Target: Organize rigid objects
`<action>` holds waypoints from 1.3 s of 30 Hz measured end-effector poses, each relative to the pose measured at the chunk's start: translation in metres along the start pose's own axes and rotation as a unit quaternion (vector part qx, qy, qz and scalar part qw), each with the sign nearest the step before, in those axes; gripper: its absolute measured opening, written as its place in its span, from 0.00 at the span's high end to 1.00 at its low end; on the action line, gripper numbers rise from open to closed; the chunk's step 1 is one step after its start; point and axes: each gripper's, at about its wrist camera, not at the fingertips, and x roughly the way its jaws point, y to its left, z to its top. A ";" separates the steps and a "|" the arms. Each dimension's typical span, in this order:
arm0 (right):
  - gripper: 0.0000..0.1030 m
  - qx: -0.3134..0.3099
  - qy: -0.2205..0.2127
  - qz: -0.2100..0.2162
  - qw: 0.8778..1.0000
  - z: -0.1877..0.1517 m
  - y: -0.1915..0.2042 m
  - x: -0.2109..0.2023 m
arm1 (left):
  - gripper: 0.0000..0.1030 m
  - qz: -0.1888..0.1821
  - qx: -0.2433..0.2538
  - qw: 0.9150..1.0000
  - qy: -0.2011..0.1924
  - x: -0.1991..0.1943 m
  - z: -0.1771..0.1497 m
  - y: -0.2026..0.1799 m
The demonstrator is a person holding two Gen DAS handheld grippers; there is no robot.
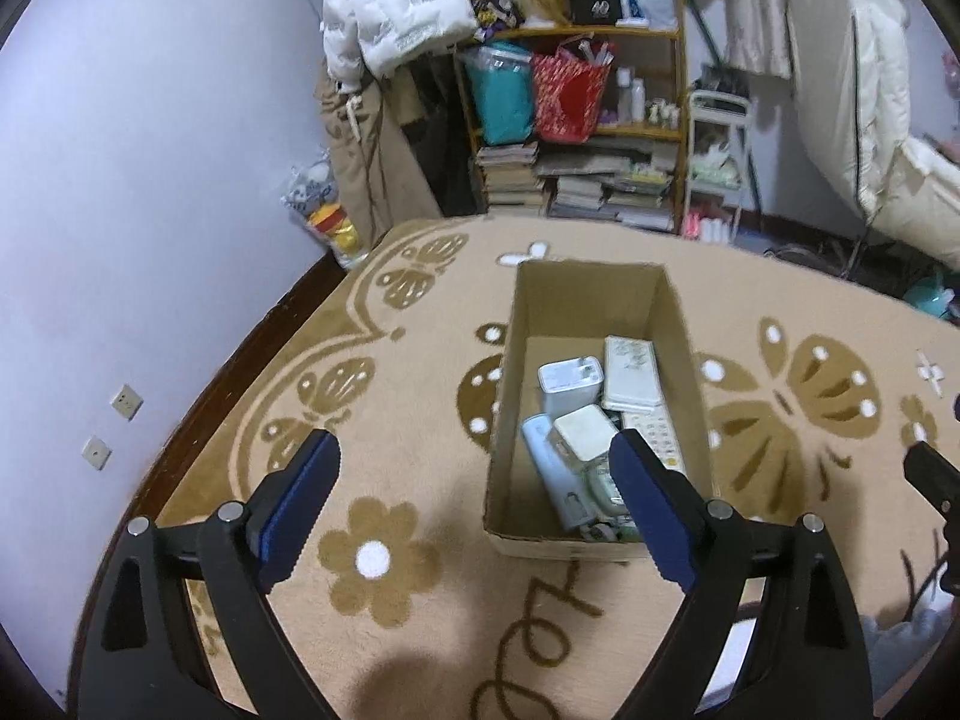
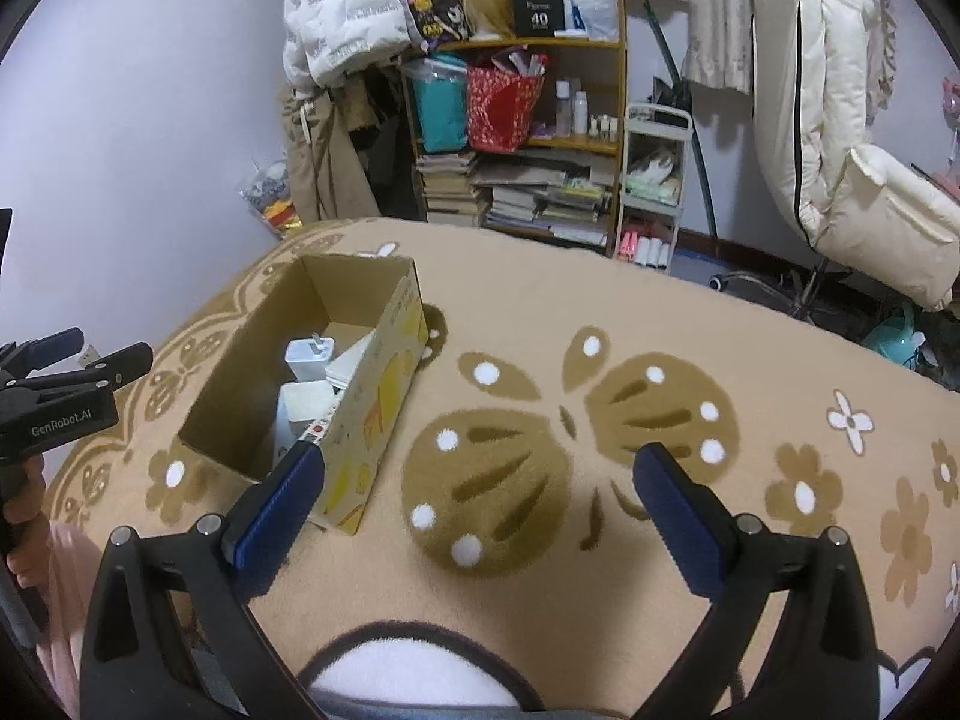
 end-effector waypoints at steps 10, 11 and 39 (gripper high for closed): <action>0.00 0.003 -0.050 -0.001 0.999 -0.008 -0.010 -0.033 | 0.12 -0.010 -0.010 0.997 -0.079 -0.046 -0.018 -0.005; 0.00 0.003 -0.056 -0.001 0.998 -0.010 -0.011 -0.036 | 0.12 -0.013 -0.014 0.996 -0.085 -0.050 -0.020 -0.005; 0.00 0.013 -0.083 0.020 0.996 -0.029 -0.014 -0.041 | 0.12 -0.016 0.010 0.997 -0.081 -0.043 -0.038 -0.019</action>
